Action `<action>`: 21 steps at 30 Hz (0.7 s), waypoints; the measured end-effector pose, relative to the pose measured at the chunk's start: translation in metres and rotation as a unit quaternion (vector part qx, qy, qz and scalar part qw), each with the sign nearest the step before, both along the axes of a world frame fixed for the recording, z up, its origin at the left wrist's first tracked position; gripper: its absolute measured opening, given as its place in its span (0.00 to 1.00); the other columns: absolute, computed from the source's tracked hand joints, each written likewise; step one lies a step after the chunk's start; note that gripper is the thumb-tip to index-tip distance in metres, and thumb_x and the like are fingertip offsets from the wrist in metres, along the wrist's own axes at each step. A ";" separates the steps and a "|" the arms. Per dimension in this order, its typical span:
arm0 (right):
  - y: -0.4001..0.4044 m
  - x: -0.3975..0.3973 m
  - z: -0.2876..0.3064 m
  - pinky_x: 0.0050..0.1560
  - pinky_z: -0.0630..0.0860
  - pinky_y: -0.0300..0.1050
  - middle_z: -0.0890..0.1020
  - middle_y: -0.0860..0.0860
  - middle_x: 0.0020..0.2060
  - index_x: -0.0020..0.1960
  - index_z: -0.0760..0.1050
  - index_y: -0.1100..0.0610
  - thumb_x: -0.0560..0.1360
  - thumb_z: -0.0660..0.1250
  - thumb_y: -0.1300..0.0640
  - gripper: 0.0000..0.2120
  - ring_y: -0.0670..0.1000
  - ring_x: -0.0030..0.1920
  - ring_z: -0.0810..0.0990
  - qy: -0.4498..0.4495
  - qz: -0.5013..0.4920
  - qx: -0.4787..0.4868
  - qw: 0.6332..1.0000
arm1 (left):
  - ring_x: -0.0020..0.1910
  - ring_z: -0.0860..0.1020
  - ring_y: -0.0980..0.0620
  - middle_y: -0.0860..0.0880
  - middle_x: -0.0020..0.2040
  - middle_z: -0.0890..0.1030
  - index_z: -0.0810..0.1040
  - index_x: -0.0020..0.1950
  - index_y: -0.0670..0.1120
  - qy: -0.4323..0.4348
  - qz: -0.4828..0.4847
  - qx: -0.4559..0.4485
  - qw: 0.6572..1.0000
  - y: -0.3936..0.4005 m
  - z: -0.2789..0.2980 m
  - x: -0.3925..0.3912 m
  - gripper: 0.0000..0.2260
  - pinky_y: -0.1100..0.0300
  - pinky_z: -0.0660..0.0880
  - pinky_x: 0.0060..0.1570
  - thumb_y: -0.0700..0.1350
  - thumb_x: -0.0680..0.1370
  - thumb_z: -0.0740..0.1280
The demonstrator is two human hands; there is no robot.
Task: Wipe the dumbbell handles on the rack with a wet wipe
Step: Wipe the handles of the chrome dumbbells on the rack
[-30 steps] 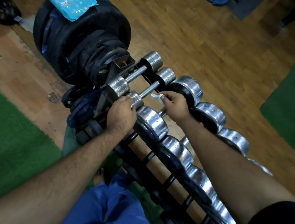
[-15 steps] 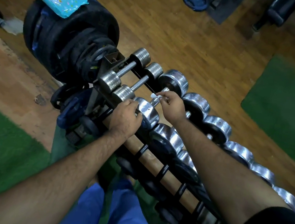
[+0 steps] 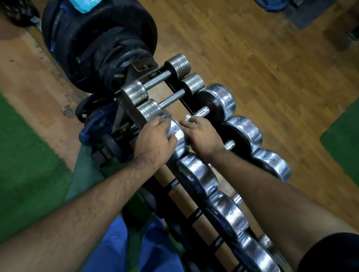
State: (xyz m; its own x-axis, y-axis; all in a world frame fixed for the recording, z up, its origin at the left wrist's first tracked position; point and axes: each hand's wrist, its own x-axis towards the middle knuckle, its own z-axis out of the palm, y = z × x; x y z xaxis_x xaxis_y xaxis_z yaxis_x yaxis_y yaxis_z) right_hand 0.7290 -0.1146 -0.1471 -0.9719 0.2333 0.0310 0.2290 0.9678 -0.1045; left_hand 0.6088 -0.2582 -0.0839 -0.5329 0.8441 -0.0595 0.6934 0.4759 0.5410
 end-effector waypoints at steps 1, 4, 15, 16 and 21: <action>0.001 0.001 -0.001 0.59 0.73 0.47 0.80 0.51 0.65 0.67 0.77 0.58 0.75 0.69 0.60 0.20 0.52 0.58 0.78 0.003 0.020 0.010 1.000 | 0.54 0.75 0.47 0.45 0.53 0.77 0.75 0.49 0.40 -0.002 0.002 -0.004 1.000 0.000 0.000 0.001 0.10 0.55 0.74 0.43 0.46 0.74 0.66; 0.008 0.008 0.002 0.57 0.75 0.51 0.79 0.52 0.66 0.69 0.76 0.57 0.76 0.68 0.62 0.21 0.54 0.59 0.78 0.015 0.025 0.019 0.999 | 0.59 0.75 0.47 0.44 0.56 0.77 0.75 0.49 0.40 -0.001 0.008 -0.006 1.000 0.001 0.000 0.003 0.10 0.55 0.75 0.46 0.47 0.75 0.66; 0.022 0.009 0.007 0.53 0.77 0.51 0.83 0.51 0.60 0.64 0.80 0.56 0.76 0.68 0.63 0.16 0.54 0.53 0.79 0.021 -0.015 0.002 1.000 | 0.56 0.76 0.47 0.45 0.61 0.76 0.78 0.55 0.42 0.002 0.031 -0.021 0.999 0.007 0.002 0.009 0.12 0.58 0.75 0.47 0.47 0.75 0.66; 0.031 0.010 0.007 0.52 0.77 0.53 0.83 0.52 0.60 0.63 0.80 0.57 0.75 0.68 0.66 0.17 0.56 0.52 0.80 0.025 -0.050 0.004 0.998 | 0.61 0.75 0.47 0.45 0.64 0.75 0.78 0.62 0.42 0.010 0.018 -0.028 0.999 0.009 0.000 0.009 0.17 0.56 0.76 0.53 0.47 0.76 0.65; 0.010 -0.005 0.006 0.59 0.77 0.52 0.83 0.51 0.59 0.62 0.81 0.57 0.75 0.66 0.65 0.17 0.54 0.57 0.80 0.027 -0.029 -0.041 0.998 | 0.62 0.74 0.48 0.47 0.65 0.74 0.76 0.67 0.44 0.019 -0.005 -0.057 0.998 0.020 0.005 0.010 0.21 0.55 0.76 0.53 0.49 0.76 0.66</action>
State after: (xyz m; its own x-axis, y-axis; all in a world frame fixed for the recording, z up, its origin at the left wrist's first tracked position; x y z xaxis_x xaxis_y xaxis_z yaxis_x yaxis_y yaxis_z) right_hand 0.7239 -0.1046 -0.1406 -0.9543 0.2925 0.0614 0.2758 0.9410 -0.1960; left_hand 0.6192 -0.2383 -0.0786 -0.5287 0.8380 -0.1350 0.7169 0.5260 0.4575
